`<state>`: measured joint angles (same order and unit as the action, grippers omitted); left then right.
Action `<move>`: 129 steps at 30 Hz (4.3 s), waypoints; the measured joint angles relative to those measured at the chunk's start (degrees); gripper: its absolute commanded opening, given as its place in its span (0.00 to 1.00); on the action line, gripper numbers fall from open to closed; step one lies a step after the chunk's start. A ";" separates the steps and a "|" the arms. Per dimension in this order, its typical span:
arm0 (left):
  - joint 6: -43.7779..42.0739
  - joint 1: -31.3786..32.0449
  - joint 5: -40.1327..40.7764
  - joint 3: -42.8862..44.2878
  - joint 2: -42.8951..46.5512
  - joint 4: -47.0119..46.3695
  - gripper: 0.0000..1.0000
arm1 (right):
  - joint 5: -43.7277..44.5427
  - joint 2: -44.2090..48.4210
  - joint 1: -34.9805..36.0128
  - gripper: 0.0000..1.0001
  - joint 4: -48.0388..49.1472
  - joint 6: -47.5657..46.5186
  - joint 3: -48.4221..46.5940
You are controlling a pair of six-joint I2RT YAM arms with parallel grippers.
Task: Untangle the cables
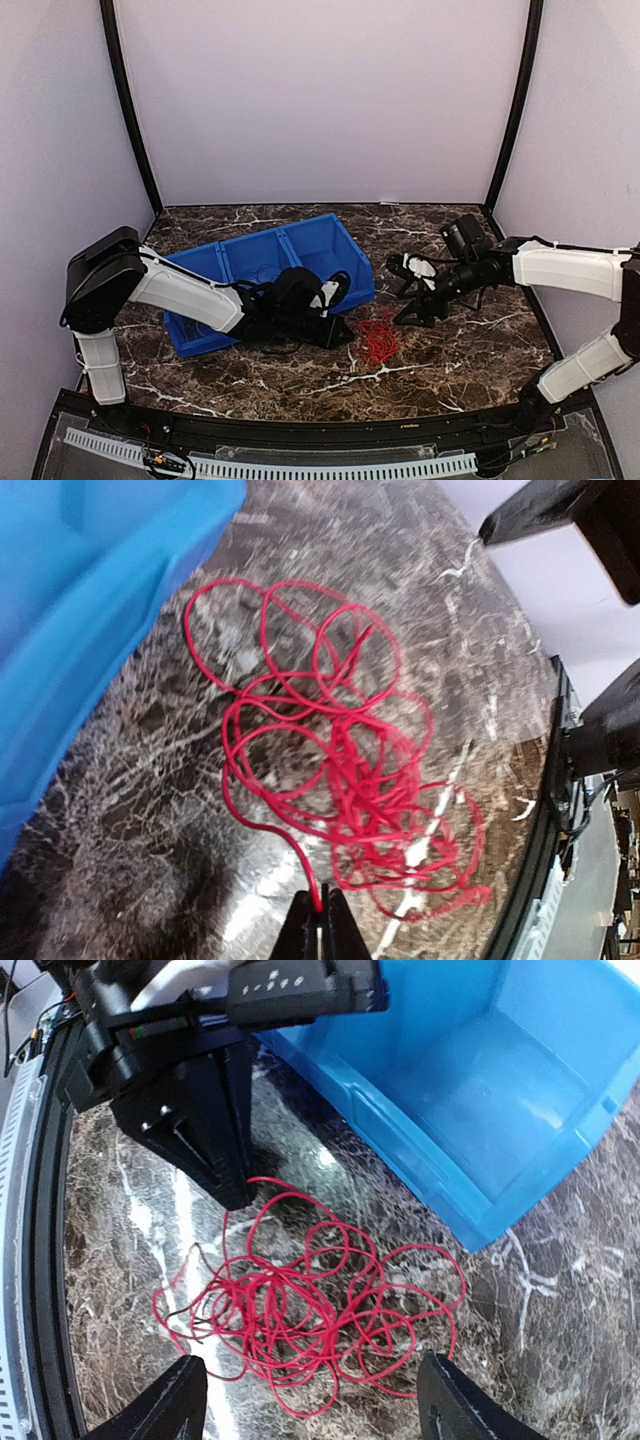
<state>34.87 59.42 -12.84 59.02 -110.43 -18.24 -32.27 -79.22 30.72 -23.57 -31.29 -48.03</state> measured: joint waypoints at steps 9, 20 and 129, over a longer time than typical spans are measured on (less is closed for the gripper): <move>-2.10 0.00 3.69 -0.85 14.05 1.84 0.00 | -1.33 -3.32 7.06 0.77 2.73 0.81 -5.92; -2.08 0.00 7.30 -1.84 18.14 4.48 0.00 | -4.39 -15.19 10.49 0.62 9.90 5.09 -6.71; -47.34 0.00 56.57 55.10 43.98 34.97 0.00 | 20.55 -17.79 18.21 0.00 6.86 -4.94 -2.38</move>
<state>-12.47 59.42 43.72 114.13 -66.46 16.73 -11.73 -97.01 48.93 -16.71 -36.23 -50.41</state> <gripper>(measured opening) 0.008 0.032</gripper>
